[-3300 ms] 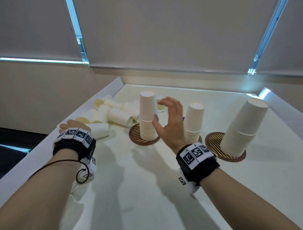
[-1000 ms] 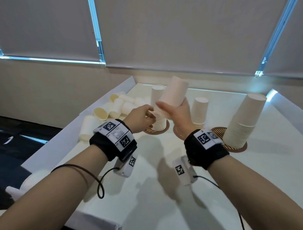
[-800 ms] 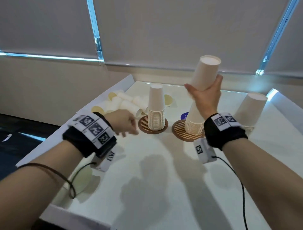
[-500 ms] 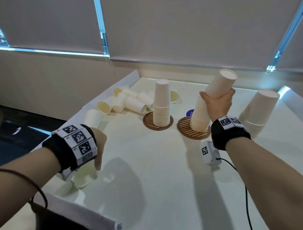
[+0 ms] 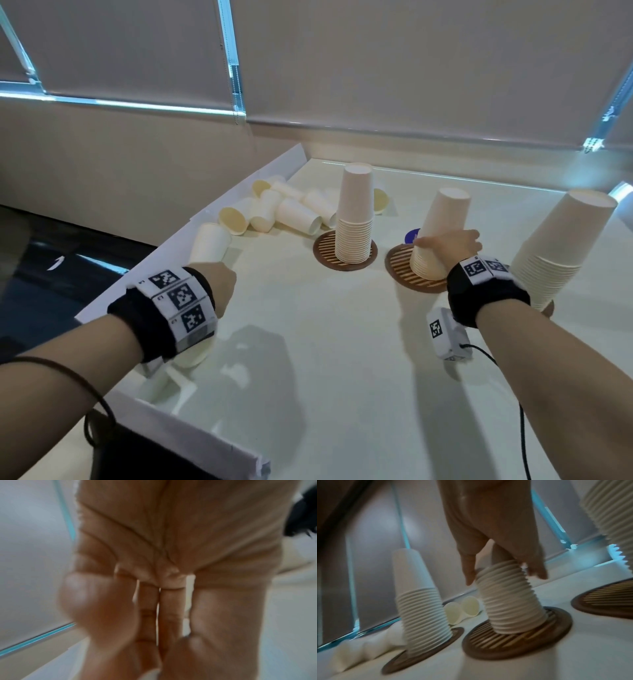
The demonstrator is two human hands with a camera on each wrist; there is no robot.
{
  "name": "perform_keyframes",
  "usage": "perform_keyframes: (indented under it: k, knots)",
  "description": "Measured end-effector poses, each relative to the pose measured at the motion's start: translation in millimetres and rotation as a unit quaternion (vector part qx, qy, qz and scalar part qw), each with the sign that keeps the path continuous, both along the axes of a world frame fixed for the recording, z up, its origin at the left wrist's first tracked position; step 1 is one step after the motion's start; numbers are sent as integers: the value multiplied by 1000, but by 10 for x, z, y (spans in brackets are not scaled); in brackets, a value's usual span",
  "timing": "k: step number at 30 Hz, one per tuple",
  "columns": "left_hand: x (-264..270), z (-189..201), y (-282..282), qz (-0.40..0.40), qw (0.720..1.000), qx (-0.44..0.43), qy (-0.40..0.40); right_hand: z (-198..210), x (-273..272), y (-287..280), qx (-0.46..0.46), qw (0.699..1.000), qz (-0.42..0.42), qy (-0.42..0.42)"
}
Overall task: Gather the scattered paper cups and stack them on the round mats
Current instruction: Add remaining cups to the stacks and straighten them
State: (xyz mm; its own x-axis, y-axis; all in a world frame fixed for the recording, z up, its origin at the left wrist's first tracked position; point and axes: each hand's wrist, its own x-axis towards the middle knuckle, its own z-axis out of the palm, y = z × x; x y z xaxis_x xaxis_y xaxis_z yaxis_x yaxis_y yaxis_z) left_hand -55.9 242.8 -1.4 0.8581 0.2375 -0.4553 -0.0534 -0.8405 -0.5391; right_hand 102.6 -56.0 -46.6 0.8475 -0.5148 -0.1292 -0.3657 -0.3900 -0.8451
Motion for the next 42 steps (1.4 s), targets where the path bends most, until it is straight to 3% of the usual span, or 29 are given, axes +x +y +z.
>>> perform_keyframes:
  k: [2,4,6,7,9,11,12,15,17,18,21,23,27,33,37,40,42]
  knots:
    - [42,92,79,31,993,-99,-62,-18,-135,168,9,997,-50,-50]
    - [63,281,149,76,956,-256,-125,-52,-402,438,16,976,-36,-213]
    - [66,457,200,107,893,-401,-171,-42,-779,785,45,932,84,-351]
    - [39,518,193,122,859,-465,-179,-4,-989,958,75,911,188,-358]
    - [2,581,157,143,799,-555,-182,92,-1332,1244,103,866,426,-240]
    - [-31,556,162,153,773,-589,-180,67,-1490,1435,92,806,573,-114]
    - [-53,521,176,157,766,-596,-180,24,-1527,1500,94,793,595,-95]
    - [-151,399,268,174,757,-604,-181,-65,-1537,1555,59,813,570,-99]
    - [-202,291,396,199,767,-586,-171,-84,-1522,1532,14,817,571,-83]
    - [-244,234,455,210,796,-547,-153,-98,-1506,1505,-8,813,577,-73]
    - [-406,68,616,138,953,-265,-49,-139,-1465,1416,-71,797,598,-46]
    - [-512,-38,714,115,984,-132,18,-157,-1432,1357,-96,794,600,-31]
    - [-630,-101,865,182,975,-124,26,-157,-1391,1296,-119,792,599,-16]
    - [-563,-100,997,245,956,-152,-48,-167,-1383,1304,-123,789,602,-6]
    - [-499,-124,972,253,955,-150,-15,-191,-1379,1313,-146,783,605,-3]
    - [-436,-122,906,248,940,-232,-32,-189,-1388,1316,-144,778,611,-1]
    - [-352,-107,857,268,890,-360,-76,-190,-1388,1316,-148,776,613,0]
